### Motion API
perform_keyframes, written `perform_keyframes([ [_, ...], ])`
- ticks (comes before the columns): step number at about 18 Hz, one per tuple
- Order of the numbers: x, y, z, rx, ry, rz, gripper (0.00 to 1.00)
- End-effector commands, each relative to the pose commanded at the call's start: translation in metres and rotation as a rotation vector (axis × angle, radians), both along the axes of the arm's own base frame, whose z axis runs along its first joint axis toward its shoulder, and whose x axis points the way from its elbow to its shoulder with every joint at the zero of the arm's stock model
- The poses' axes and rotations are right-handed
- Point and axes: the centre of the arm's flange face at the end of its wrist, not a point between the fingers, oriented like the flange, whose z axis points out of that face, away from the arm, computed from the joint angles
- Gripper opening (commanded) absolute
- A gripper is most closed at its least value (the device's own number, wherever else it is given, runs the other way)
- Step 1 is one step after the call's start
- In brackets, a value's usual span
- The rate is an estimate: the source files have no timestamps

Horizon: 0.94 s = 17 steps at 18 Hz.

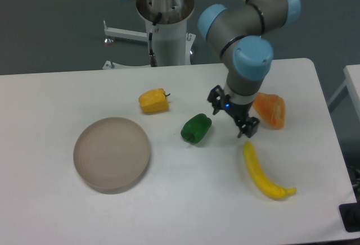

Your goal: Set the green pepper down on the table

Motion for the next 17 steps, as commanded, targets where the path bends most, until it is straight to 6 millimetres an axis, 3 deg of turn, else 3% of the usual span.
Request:
perform_keyframes([
  [3, -0.0057, -0.006, 0.0076, 0.007, 0.011, -0.003, 1.0],
  [17, -0.0089, -0.0118, 0.0008, -0.028, 0.026, -0.031, 1.0],
])
